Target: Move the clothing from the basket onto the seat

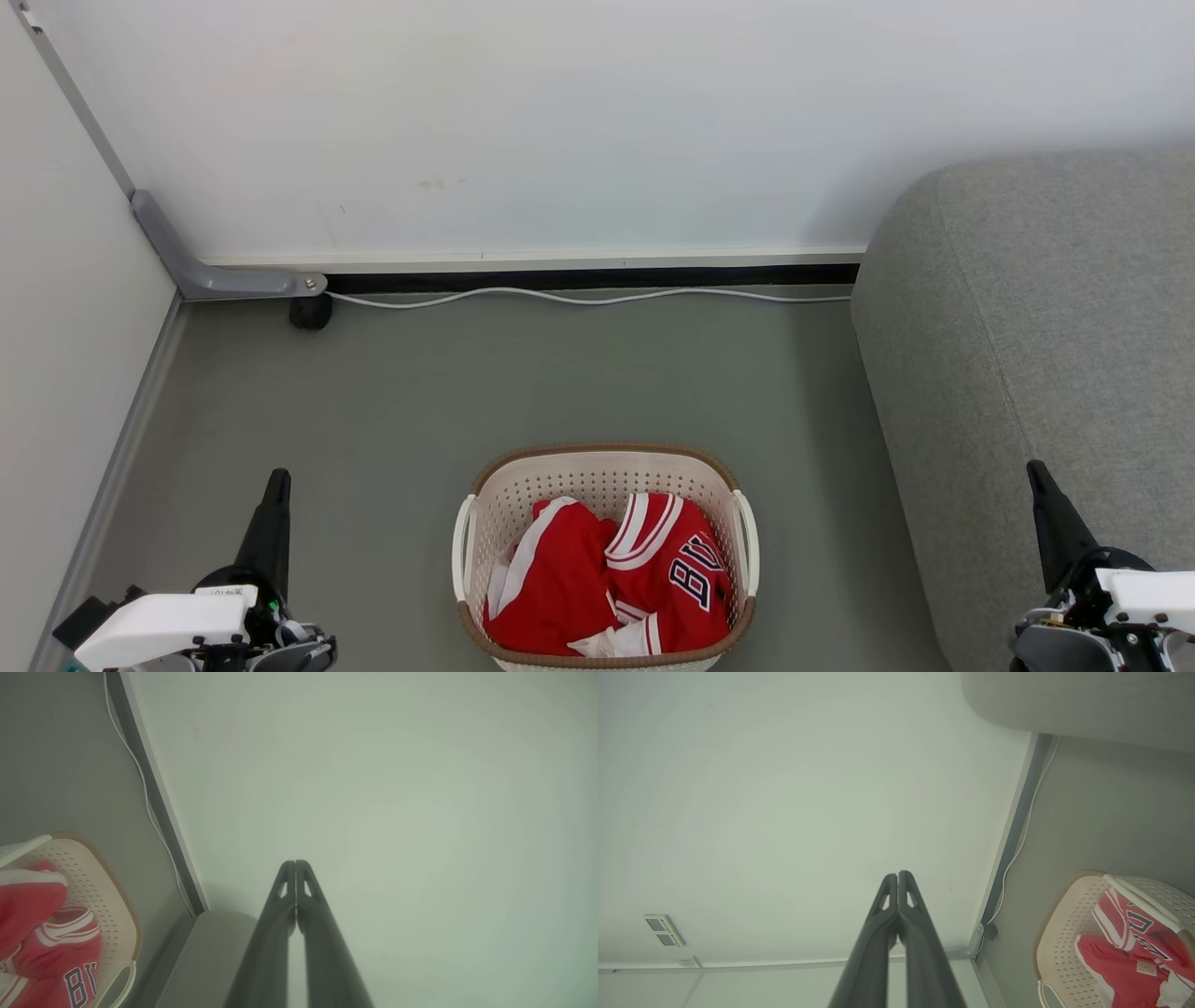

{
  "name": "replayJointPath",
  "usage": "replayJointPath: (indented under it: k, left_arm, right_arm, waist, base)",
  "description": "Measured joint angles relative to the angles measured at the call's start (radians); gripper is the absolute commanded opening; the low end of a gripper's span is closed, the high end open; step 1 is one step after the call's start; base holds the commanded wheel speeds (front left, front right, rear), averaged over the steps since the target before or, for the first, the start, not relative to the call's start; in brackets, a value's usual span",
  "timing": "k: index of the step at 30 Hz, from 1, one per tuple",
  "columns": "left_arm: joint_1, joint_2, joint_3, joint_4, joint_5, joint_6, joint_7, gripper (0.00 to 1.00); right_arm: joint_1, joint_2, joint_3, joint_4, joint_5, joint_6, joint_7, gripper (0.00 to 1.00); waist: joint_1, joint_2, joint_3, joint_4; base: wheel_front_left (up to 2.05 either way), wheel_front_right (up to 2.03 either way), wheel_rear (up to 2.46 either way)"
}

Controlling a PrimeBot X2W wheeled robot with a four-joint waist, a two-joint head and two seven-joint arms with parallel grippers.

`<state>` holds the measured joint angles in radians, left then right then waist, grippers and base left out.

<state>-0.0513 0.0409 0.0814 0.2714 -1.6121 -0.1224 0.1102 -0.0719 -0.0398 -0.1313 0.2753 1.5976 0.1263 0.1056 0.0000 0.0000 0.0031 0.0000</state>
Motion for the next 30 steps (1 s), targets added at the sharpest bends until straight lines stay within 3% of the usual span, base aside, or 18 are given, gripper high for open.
replayJointPath:
  k: [30]
  left_arm:
    - [0.0, 0.0, 0.0, 0.0, 0.0, 0.0, 0.0, 0.0]
  right_arm:
    - [0.0, 0.0, 0.0, 0.0, 0.001, 0.0, 0.0, 0.0]
  waist:
    - [0.0, 0.0, 0.0, 0.0]
  base:
    - [0.0, 0.0, 0.0]
